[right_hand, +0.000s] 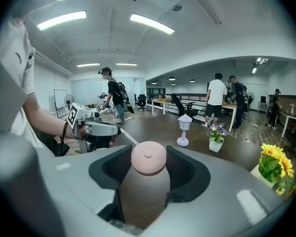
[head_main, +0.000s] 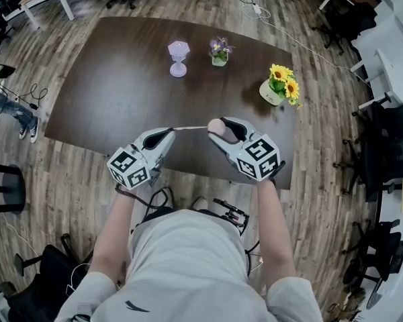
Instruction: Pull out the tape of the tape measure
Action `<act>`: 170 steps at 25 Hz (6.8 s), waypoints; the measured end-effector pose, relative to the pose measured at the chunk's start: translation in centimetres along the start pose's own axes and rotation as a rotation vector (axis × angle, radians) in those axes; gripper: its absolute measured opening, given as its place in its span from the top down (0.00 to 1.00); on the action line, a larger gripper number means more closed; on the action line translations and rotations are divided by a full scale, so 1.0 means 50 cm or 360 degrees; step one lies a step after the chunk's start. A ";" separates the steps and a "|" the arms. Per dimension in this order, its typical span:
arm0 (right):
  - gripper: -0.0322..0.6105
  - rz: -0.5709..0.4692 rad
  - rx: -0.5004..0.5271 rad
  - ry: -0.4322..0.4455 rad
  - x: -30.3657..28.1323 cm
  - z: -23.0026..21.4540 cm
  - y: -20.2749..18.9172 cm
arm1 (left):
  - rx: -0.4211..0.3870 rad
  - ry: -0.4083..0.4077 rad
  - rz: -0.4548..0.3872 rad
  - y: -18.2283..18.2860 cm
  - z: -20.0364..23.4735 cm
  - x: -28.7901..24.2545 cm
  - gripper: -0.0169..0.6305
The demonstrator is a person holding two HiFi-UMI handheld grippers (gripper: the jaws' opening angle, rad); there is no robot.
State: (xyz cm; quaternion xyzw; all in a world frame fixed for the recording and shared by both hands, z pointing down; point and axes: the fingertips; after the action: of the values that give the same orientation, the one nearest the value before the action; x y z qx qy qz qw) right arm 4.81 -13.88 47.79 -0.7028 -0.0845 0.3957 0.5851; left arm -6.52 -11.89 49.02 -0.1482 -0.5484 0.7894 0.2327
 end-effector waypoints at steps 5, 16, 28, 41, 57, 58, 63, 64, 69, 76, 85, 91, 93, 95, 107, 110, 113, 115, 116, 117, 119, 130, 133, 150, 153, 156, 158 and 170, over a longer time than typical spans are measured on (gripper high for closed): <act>0.61 0.0014 -0.0028 0.0012 0.001 0.000 -0.005 | 0.0050 -0.0002 0.0001 -0.009 0.003 0.004 0.96; 0.61 0.0010 -0.0117 -0.0051 0.027 -0.046 -0.019 | 0.0135 0.0091 -0.0059 -0.002 0.045 0.039 0.96; 0.61 0.0029 -0.0128 -0.0043 0.028 -0.056 -0.029 | 0.0074 0.0103 -0.0008 -0.004 0.056 0.044 0.96; 0.61 0.0024 -0.0172 -0.0094 0.042 -0.091 -0.037 | -0.0004 0.0112 0.0049 0.007 0.061 0.060 0.96; 0.61 0.0042 -0.0195 -0.0090 0.043 -0.094 -0.050 | 0.0120 0.0238 -0.0043 0.004 0.109 0.104 0.96; 0.61 0.0043 -0.0197 -0.0089 0.042 -0.094 -0.051 | 0.0122 0.0240 -0.0042 0.003 0.111 0.104 0.96; 0.61 0.0055 -0.0202 -0.0100 0.037 -0.095 -0.059 | 0.0136 0.0252 -0.0049 -0.002 0.116 0.108 0.96; 0.61 0.0057 -0.0204 -0.0107 0.038 -0.097 -0.061 | 0.0147 0.0259 -0.0060 -0.001 0.117 0.109 0.96; 0.61 0.0059 -0.0225 -0.0129 0.042 -0.108 -0.067 | 0.0171 0.0289 -0.0089 0.002 0.129 0.119 0.96; 0.61 0.0071 -0.0241 -0.0130 0.039 -0.107 -0.080 | 0.0164 0.0302 -0.0048 -0.013 0.132 0.116 0.96; 0.61 0.0136 -0.0272 -0.0155 0.011 -0.103 -0.137 | 0.0167 0.0362 0.0043 -0.061 0.156 0.118 0.96; 0.61 0.0177 -0.0337 -0.0226 -0.037 -0.091 -0.221 | 0.0196 0.0445 0.0093 -0.110 0.187 0.119 0.95; 0.61 0.0185 -0.0373 -0.0259 -0.052 -0.089 -0.245 | 0.0180 0.0485 0.0132 -0.128 0.198 0.114 0.96; 0.61 0.0202 -0.0395 -0.0299 -0.068 -0.089 -0.265 | 0.0185 0.0525 0.0162 -0.148 0.210 0.108 0.95; 0.61 0.0353 -0.0469 -0.0421 -0.120 -0.123 -0.345 | 0.0295 0.0599 0.0323 -0.244 0.279 0.091 0.95; 0.61 0.0379 -0.0480 -0.0462 -0.126 -0.137 -0.359 | 0.0268 0.0596 0.0368 -0.254 0.287 0.078 0.95; 0.61 0.0418 -0.0468 -0.0489 -0.133 -0.144 -0.367 | 0.0248 0.0632 0.0387 -0.256 0.297 0.072 0.94; 0.61 0.0450 -0.0441 -0.0501 -0.139 -0.146 -0.376 | 0.0241 0.0652 0.0387 -0.253 0.305 0.065 0.94; 0.61 0.0466 -0.0428 -0.0506 -0.143 -0.146 -0.382 | 0.0237 0.0658 0.0388 -0.252 0.309 0.061 0.94; 0.61 0.0481 -0.0418 -0.0509 -0.147 -0.146 -0.388 | 0.0228 0.0664 0.0393 -0.251 0.312 0.059 0.94; 0.61 0.0508 -0.0409 -0.0514 -0.153 -0.144 -0.400 | 0.0200 0.0673 0.0414 -0.252 0.315 0.055 0.94; 0.61 0.0575 -0.0369 -0.0563 -0.159 -0.146 -0.432 | -0.0022 0.0660 0.0597 -0.270 0.308 0.042 0.92; 0.61 0.0577 -0.0372 -0.0566 -0.160 -0.147 -0.432 | -0.0044 0.0678 0.0616 -0.273 0.309 0.042 0.90; 0.60 0.0598 -0.0397 -0.0572 -0.158 -0.145 -0.436 | 0.0060 0.0802 0.0530 -0.261 0.333 0.082 0.90; 0.52 0.0597 -0.0401 -0.0572 -0.158 -0.144 -0.432 | 0.0088 0.0813 0.0499 -0.255 0.334 0.084 0.90; 0.49 0.0569 -0.0399 -0.0575 -0.158 -0.146 -0.422 | 0.0101 0.0820 0.0485 -0.254 0.336 0.088 0.90; 0.49 0.0539 -0.0398 -0.0581 -0.157 -0.150 -0.412 | 0.0115 0.0831 0.0467 -0.254 0.338 0.092 0.90; 0.53 0.0148 -0.0385 -0.0596 -0.085 -0.149 -0.265 | -0.0046 0.0743 0.0129 -0.089 0.282 0.092 0.90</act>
State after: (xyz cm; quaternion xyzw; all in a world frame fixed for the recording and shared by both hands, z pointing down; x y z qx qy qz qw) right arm 11.39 -17.97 61.51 -0.6852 -0.2060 0.5328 0.4518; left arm -16.40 -19.38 58.25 -0.3519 -0.4845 0.7345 0.3193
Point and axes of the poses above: the fingertips, and each gripper's own axes: x backward along the fingers, z to its left, y out of its top, and after that the axes turned 7 degrees about -y, right-handed
